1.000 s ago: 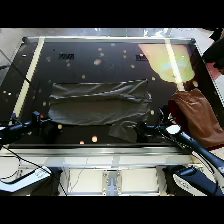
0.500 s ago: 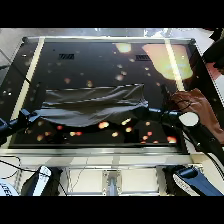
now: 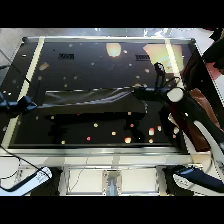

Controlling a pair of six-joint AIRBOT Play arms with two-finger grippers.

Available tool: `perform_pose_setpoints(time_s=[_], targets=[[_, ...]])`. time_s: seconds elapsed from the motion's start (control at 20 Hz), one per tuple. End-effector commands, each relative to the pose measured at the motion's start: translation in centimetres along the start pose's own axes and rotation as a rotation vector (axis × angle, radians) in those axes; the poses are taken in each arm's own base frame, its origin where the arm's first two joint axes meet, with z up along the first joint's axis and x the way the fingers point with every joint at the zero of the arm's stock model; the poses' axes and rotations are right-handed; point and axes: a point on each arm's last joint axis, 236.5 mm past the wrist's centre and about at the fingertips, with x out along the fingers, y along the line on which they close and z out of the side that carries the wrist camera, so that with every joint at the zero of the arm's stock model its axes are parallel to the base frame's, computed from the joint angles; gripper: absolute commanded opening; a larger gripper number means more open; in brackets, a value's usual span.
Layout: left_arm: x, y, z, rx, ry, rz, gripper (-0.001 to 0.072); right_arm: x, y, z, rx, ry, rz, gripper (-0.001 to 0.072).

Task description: Fold the shirts.

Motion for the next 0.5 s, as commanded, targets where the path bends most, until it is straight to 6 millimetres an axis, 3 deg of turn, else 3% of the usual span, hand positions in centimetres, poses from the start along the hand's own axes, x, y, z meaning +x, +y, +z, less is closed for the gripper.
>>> perform_pose_setpoints(time_s=[0.0,0.1,0.2,0.45], targets=[[3.4,0.6,3.6,0.120,0.029,0.154,0.0007,4.2,-4.4,3.0,0.006,0.003,-0.083,0.0010],[5.2,-0.2,5.6,0.167,0.014,0.175,0.0007,5.5,-5.8,4.6,0.021,-0.007,-0.097,0.0011],[7.2,-0.1,6.9,0.175,0.007,0.207,0.0007,7.3,-6.5,5.1,0.025,0.001,-0.101,0.0011],[12.4,-1.2,7.5,0.205,-0.013,0.198,0.0007,11.7,-9.1,2.2,0.062,0.090,-0.125,0.0011]])
